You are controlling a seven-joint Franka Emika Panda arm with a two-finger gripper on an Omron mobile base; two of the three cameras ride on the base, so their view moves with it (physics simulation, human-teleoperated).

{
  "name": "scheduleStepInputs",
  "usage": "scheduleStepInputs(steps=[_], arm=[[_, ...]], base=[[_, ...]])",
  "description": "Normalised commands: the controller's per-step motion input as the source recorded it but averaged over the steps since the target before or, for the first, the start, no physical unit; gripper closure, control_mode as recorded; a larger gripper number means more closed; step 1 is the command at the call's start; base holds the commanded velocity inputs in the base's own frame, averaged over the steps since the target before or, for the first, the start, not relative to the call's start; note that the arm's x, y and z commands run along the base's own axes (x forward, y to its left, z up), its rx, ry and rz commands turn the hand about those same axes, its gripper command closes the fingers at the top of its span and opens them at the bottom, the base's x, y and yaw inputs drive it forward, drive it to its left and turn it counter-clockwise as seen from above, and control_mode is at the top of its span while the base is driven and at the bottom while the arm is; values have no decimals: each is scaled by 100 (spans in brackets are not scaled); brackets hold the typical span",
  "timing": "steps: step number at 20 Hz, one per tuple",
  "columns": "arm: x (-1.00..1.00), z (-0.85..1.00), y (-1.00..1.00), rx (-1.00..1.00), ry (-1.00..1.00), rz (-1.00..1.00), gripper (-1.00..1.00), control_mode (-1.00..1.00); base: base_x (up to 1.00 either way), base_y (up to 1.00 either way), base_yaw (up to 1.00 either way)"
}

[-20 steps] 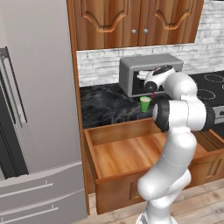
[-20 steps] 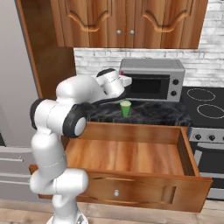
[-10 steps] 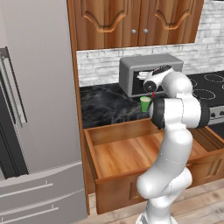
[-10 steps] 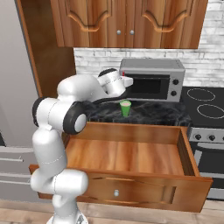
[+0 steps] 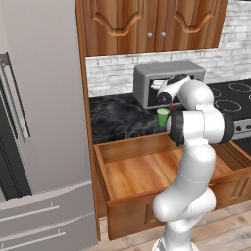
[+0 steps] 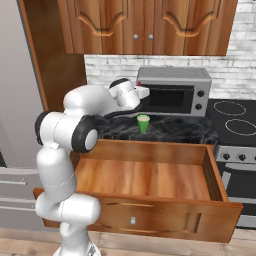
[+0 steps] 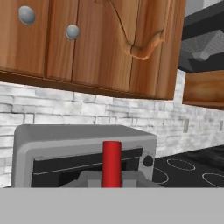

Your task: Pick up the straw from the right drawer and put it inside the smoothie cup.

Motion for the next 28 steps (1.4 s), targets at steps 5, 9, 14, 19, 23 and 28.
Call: scheduleStepInputs(steps=[5, 9, 14, 19, 23, 28], arm=[[5, -14, -2, -1, -1, 0, 100, -100], [0, -27, -6, 0, 0, 0, 100, -100], [0, -22, -4, 0, 0, 0, 100, -100], [0, -16, -3, 0, 0, 0, 100, -100], [0, -3, -13, 0, -2, 0, 100, -100], [7, 0, -21, 0, -8, 0, 100, -100]], base=[[0, 0, 0], [0, 0, 0], [0, 0, 0], [0, 0, 0], [0, 0, 0], [0, 0, 0]])
